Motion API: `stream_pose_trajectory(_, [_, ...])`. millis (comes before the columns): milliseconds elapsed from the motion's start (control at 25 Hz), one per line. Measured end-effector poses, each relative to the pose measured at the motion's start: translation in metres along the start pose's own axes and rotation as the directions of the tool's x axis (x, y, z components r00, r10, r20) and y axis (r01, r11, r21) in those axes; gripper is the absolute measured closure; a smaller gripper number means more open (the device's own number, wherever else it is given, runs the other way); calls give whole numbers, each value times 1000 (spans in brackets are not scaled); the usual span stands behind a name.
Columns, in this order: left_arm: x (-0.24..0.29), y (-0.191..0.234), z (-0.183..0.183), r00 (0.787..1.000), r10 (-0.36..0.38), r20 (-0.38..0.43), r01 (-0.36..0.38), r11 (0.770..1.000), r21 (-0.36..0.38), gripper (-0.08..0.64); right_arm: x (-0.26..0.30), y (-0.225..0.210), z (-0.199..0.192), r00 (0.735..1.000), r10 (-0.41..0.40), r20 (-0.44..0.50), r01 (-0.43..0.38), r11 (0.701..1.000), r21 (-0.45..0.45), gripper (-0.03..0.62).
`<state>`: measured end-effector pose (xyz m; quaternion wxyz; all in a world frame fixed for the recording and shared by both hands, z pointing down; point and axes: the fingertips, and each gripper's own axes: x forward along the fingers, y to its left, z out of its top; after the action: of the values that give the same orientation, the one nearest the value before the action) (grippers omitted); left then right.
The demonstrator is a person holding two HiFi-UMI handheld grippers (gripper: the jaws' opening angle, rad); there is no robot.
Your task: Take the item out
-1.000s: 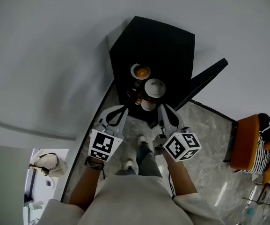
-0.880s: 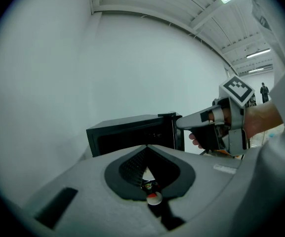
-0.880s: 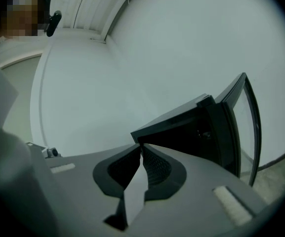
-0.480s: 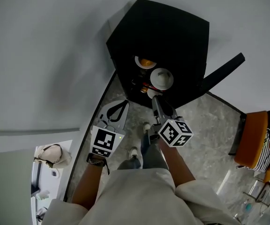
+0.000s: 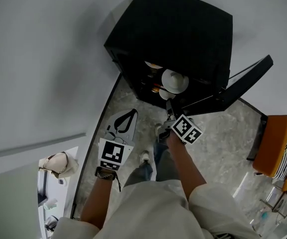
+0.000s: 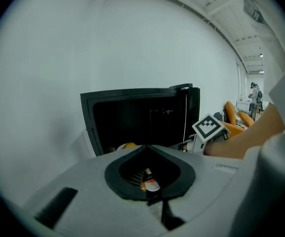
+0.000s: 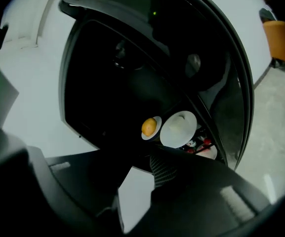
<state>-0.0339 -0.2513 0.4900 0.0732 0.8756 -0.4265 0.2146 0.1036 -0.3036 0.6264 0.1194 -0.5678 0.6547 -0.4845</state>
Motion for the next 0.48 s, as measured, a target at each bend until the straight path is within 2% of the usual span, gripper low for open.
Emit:
stream_pose_trajectory(240, [14, 2, -21, 999, -2, -48, 2, 1000, -18, 555, 28, -52, -22, 992, -126, 12, 122, 980, 156, 485])
stream_pose_trajectory(480, [27, 2, -33, 997, -5, -73, 2, 999, -43, 555, 50, -69, -26, 987, -138, 83, 103, 938, 330, 482])
